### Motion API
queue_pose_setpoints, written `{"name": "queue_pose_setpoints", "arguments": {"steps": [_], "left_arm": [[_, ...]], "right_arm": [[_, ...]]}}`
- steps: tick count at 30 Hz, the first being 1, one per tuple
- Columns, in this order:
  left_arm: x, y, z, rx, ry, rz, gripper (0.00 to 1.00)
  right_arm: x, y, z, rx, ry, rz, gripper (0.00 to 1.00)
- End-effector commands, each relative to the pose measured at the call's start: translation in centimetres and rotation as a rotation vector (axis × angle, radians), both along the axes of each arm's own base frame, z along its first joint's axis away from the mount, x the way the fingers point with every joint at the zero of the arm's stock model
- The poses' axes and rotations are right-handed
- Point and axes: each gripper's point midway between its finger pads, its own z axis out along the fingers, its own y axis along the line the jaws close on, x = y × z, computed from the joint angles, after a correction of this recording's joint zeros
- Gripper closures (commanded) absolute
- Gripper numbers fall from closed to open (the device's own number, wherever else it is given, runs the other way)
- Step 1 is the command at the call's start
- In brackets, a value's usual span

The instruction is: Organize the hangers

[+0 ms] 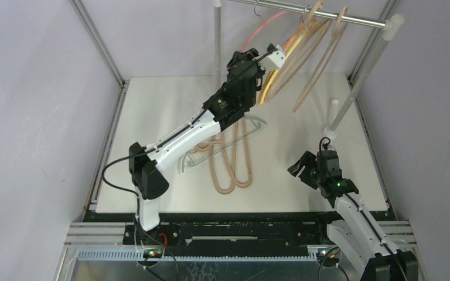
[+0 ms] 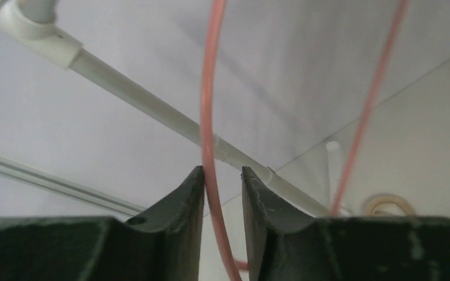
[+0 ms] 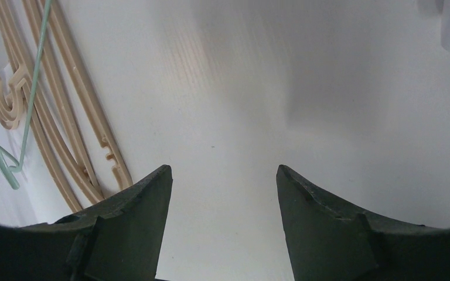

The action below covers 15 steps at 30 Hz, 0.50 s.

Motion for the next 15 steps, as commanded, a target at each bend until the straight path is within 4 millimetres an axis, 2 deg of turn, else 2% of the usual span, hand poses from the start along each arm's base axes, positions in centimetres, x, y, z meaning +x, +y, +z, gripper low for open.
{"name": "queue_pose_setpoints", "arguments": {"steps": [1,3,7,12,15], "left_arm": [[-1.6,0.6,1.3,-0.095,0.007,-0.073,0.63],[-2.5,0.6,1.7,-0.140,0.007,-0.123,0.54],[-4.1,1.2,2.6,-0.215,0.011,-0.195,0.22],[-6.5,3.3,3.8,-0.326,0.011,-0.266,0.02],[-8.4,5.0,4.3,-0.391,0.015,-0.308,0.01]], "right_arm": [[0.6,0.0,0.3,0.003,-0.030,0.003,0.26],[0.5,0.0,0.2,0.004,-0.029,0.005,0.26],[0.4,0.2,0.3,0.012,-0.028,0.007,0.26],[0.3,0.1,0.5,0.011,-0.034,0.006,0.26],[0.2,0.0,0.4,0.007,-0.032,0.006,0.25]]}}
